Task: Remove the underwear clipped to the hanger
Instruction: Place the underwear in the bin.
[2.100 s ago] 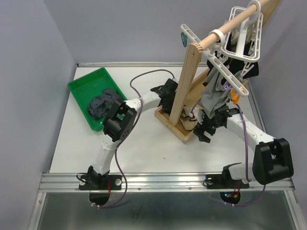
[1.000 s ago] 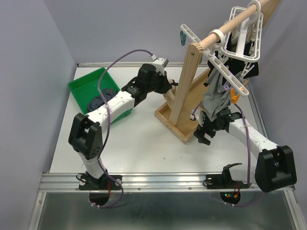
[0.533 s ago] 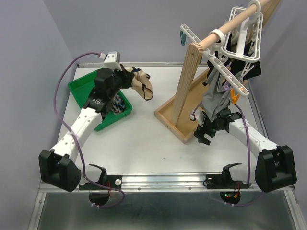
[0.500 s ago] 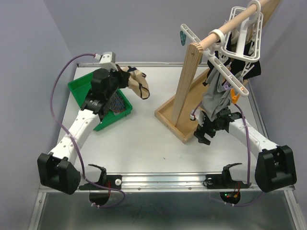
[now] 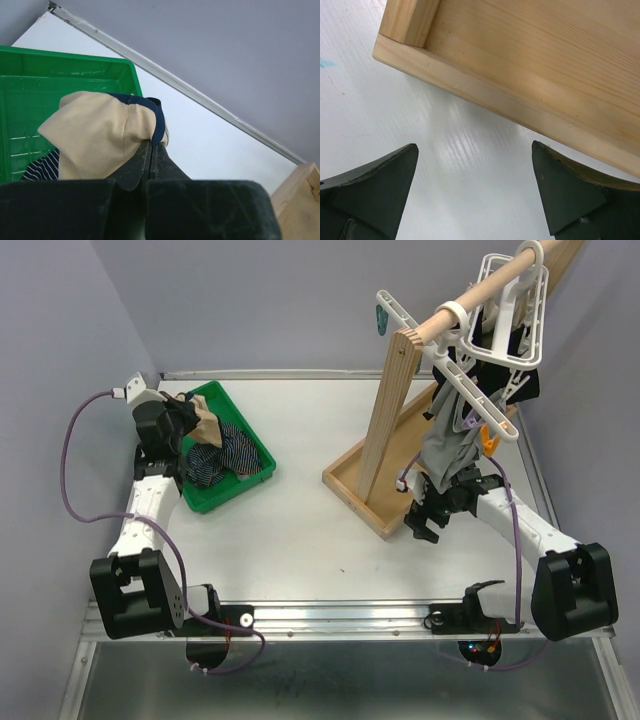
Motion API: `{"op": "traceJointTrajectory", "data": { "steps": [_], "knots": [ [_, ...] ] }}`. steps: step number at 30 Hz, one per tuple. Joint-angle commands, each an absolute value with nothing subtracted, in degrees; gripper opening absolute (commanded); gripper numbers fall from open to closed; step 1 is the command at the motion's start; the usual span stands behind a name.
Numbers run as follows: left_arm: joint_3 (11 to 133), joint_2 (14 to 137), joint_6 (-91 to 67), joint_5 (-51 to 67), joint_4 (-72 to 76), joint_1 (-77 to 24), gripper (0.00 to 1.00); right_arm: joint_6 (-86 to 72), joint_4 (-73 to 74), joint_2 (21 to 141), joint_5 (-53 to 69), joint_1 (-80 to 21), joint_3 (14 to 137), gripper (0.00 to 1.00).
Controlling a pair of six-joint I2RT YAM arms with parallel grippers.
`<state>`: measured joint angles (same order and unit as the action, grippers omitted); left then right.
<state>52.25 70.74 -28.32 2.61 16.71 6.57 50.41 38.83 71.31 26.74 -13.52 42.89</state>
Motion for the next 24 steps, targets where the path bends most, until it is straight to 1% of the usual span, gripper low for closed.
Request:
{"op": "traceJointTrajectory", "data": {
  "steps": [1,6,13,16,17,18,19,20,22,23,24],
  "knots": [
    [52.56,73.91,-31.90,2.99,25.13,8.96,0.00,50.89,37.35,71.28,26.72,-13.80,41.84,1.00],
    [53.79,79.00,-32.87,2.99,26.81,9.40,0.00,50.98,37.35,71.19,26.37,-13.71,41.75,1.00],
    [53.00,82.09,-33.31,3.96,27.77,9.67,0.00,51.33,37.35,71.37,26.02,-13.71,41.57,1.00],
    [52.65,82.53,-33.31,3.87,27.77,9.67,0.04,51.33,37.35,71.45,25.93,-13.71,41.40,1.00],
    [52.65,82.53,-33.31,3.78,27.77,9.75,0.11,51.42,37.35,71.37,25.84,-13.71,41.31,1.00],
    [52.56,82.53,-33.40,3.78,27.69,9.67,0.15,51.50,37.27,71.19,25.84,-13.80,41.31,1.00],
    [52.56,82.53,-33.40,3.52,27.60,9.75,0.21,51.59,37.35,71.19,25.75,-13.71,41.22,1.00],
    [52.91,82.27,-33.49,3.43,26.99,9.76,0.34,51.68,37.35,71.10,25.75,-13.71,41.22,1.00],
    [53.17,81.92,-33.40,2.90,26.11,9.67,0.46,51.77,37.35,70.93,25.75,-13.71,41.13,1.00],
    [53.52,81.74,-33.22,2.55,25.67,9.67,0.64,51.85,37.35,71.01,25.66,-13.71,41.13,1.00],
    [54.22,81.39,-32.53,2.64,24.62,9.67,0.67,51.86,37.35,71.02,25.66,-13.71,41.13,1.00]
  ]
}}
